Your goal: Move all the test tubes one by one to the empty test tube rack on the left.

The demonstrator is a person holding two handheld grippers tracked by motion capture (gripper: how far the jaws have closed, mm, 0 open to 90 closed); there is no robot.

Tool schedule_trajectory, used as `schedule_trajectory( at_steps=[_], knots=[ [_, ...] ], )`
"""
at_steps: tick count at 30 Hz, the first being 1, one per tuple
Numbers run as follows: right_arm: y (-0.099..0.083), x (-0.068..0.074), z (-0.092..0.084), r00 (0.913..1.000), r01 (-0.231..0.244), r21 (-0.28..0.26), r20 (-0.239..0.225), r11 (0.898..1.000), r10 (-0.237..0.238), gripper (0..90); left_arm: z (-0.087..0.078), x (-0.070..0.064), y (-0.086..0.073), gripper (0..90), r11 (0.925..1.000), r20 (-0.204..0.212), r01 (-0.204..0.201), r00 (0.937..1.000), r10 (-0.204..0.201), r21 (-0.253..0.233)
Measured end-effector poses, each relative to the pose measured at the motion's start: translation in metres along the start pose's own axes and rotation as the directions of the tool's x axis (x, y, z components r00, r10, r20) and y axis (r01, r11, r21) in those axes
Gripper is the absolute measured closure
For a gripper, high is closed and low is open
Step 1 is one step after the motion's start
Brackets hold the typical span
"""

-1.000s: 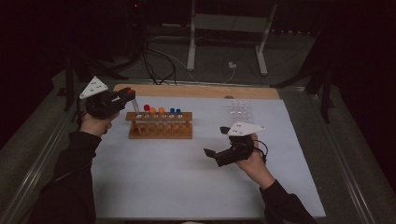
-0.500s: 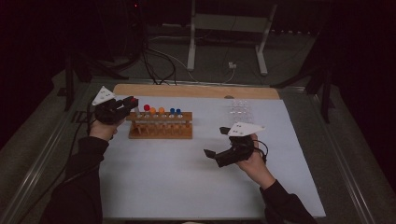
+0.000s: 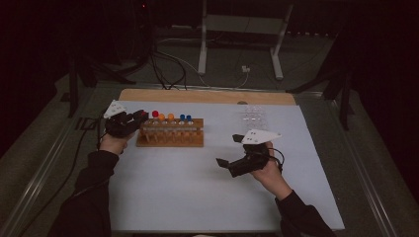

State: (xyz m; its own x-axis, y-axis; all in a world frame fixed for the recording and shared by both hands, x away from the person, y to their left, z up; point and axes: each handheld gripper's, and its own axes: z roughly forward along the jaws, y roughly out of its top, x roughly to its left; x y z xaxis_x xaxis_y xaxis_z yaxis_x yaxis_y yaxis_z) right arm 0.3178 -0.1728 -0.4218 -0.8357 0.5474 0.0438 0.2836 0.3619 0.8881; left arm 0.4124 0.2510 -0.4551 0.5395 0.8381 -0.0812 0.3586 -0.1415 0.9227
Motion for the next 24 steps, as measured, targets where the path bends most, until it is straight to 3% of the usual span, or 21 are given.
schedule_trajectory(
  at_steps=[5, 8, 13, 16, 19, 24],
  knots=[
    [0.0, 0.0, 0.0, 1.0, 0.001, 0.001, -0.002, 1.0, -0.001, 0.0, -0.002, 0.0, 0.002, 68.9, 0.9999, 0.008, -0.007, 0.9999, 0.007, 0.015],
    [0.0, 0.0, -0.001, 1.0, 0.002, -0.002, -0.001, 1.0, -0.002, 0.0, -0.009, -0.005, 0.006, 49.7, 0.9997, 0.023, -0.009, 0.9997, 0.009, 0.021],
    [-0.001, -0.001, -0.002, 1.0, -0.002, -0.001, 0.003, 1.0, 0.002, 0.0, -0.025, -0.017, 0.009, 29.4, 0.998, 0.062, -0.034, 0.9976, 0.031, 0.053],
    [-0.001, -0.002, -0.002, 1.0, -0.005, -0.003, 0.004, 1.0, 0.005, 0.0, -0.034, -0.025, 0.007, 22.2, 0.9972, 0.083, -0.044, 0.9958, 0.039, 0.06],
    [-0.001, -0.001, -0.002, 1.0, -0.003, -0.002, 0.005, 1.0, 0.003, 0.0, -0.045, -0.034, 0.003, 18.0, 0.9981, 0.112, -0.037, 0.9932, 0.032, 0.049],
    [-0.002, -0.002, -0.001, 1.0, -0.002, -0.001, 0.008, 1.0, 0.002, 0.0, -0.056, -0.051, -0.007, 15.8, 0.9972, 0.155, -0.059, 0.9866, 0.051, 0.047]
  ],
)
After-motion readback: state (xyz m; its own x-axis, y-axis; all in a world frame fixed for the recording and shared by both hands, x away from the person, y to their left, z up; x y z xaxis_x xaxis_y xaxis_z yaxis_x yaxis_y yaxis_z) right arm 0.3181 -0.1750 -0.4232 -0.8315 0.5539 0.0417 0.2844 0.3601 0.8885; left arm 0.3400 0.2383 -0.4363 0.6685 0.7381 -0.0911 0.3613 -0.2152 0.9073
